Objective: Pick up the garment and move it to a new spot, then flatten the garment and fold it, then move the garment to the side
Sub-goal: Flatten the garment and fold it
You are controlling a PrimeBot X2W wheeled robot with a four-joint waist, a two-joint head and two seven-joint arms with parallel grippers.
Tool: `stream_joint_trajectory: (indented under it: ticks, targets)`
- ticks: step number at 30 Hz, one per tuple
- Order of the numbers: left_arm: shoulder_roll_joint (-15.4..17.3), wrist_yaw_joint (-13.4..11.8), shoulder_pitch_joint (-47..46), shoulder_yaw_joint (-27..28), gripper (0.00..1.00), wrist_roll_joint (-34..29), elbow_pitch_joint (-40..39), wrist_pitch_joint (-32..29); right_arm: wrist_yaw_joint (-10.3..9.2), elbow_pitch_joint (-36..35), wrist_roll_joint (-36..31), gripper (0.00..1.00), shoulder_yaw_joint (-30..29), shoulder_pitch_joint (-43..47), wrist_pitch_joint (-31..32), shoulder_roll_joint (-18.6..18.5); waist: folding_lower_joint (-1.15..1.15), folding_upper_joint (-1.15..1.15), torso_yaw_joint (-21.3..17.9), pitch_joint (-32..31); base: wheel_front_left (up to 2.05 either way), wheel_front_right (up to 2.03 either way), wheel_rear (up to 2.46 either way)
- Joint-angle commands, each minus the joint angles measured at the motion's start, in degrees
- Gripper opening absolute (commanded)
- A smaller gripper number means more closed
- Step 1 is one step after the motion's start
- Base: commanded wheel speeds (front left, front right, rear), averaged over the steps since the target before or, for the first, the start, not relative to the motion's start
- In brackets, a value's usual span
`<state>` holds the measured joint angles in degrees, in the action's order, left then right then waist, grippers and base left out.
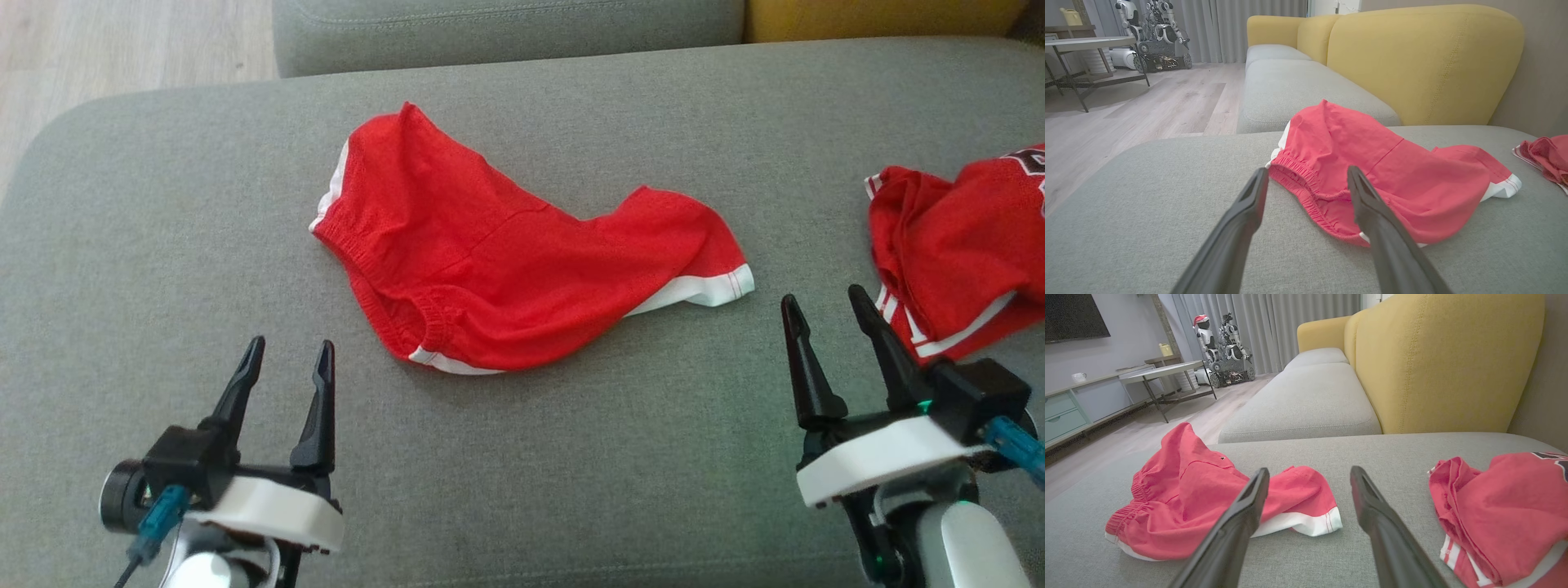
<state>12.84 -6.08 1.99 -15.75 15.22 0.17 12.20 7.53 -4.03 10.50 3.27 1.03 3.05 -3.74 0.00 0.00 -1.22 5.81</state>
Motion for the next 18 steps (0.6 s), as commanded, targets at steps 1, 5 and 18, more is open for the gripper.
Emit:
stream_joint_trajectory:
  ticks: [1,5,18]
  targets:
    - [1.28,-0.3,-1.71,2.16,1.0,-0.03,-2.13,-0.01,-0.04,-2.34,-0.25,1.0,1.41,-0.71,0.2,0.12,0.0,0.0,0.0,0.01,0.0,0.0,0.0]
    - [1.28,-0.64,-1.71,1.86,1.0,-0.13,-2.81,-0.44,-0.04,-2.88,-0.27,1.0,1.59,-0.58,0.57,0.28,0.0,0.0,0.1,0.05,0.0,0.0,0.0]
    - [1.07,4.47,-9.81,-3.02,1.0,-0.07,0.33,-3.11,-0.04,-3.22,-0.06,1.0,2.23,-1.82,1.23,0.56,0.0,0.0,0.32,2.52,0.0,0.0,0.0]
